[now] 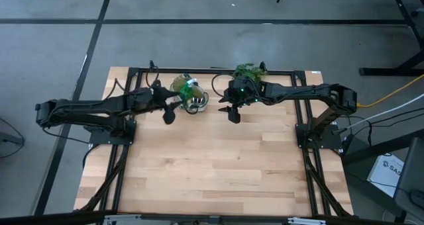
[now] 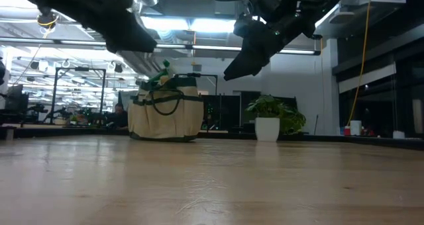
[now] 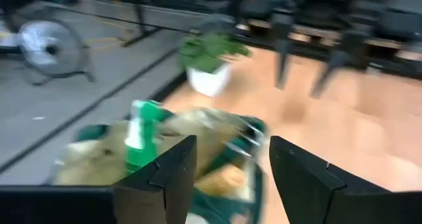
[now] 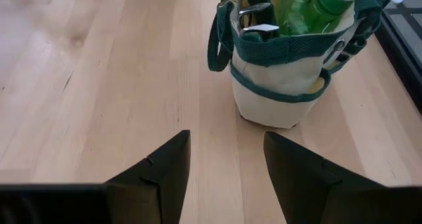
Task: Pick & Place Garden tools in Gardening bag
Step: Return to Home Position
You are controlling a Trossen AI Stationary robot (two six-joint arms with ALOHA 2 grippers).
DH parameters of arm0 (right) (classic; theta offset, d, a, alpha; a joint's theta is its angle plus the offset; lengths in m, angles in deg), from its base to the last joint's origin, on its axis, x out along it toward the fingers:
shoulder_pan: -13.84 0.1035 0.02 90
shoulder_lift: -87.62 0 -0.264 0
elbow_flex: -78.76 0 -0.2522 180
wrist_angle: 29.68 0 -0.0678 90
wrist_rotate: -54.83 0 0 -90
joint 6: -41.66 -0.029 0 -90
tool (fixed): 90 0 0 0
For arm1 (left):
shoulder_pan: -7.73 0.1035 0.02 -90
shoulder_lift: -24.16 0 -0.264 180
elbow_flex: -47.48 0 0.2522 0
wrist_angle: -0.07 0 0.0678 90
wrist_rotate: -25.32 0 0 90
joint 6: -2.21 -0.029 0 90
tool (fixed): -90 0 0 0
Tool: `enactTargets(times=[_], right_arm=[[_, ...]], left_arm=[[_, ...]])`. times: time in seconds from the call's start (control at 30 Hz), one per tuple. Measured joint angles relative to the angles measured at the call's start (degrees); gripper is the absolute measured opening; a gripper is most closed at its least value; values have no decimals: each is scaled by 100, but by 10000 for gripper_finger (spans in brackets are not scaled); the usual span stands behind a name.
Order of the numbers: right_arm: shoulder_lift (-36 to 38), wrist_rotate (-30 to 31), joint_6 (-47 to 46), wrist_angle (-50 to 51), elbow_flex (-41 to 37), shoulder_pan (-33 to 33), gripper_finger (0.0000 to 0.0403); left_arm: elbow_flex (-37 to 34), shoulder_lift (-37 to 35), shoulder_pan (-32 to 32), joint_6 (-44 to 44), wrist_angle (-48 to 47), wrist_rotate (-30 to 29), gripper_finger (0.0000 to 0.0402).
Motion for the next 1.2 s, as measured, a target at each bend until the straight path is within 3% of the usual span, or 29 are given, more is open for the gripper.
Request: enactTargets(times=[0.13,0.47,0.63,0.83,1.03,1.2], right_arm=[[0,-2,60,-2,0,0,195],[-2,0,102,-320,0,7,195],[-2,9,104,-571,2,0,195],[-2,13,23,-627,4,19,195],[222,13,-73,-268,-11,52,195],[794,11,-101,-1031,-679,52,195]], left_arm=[[0,-297,-196,-91,-441,395,186],[-18,-665,-1029,-1103,-291,423,187],[-670,-1001,-1566,-1279,560,1023,187],[-1615,-1780,-1890,-1213,1612,864,186],[-1716,-2868,-2048,-1002,1035,854,185],[-1716,-3503,-2151,-859,824,897,183]])
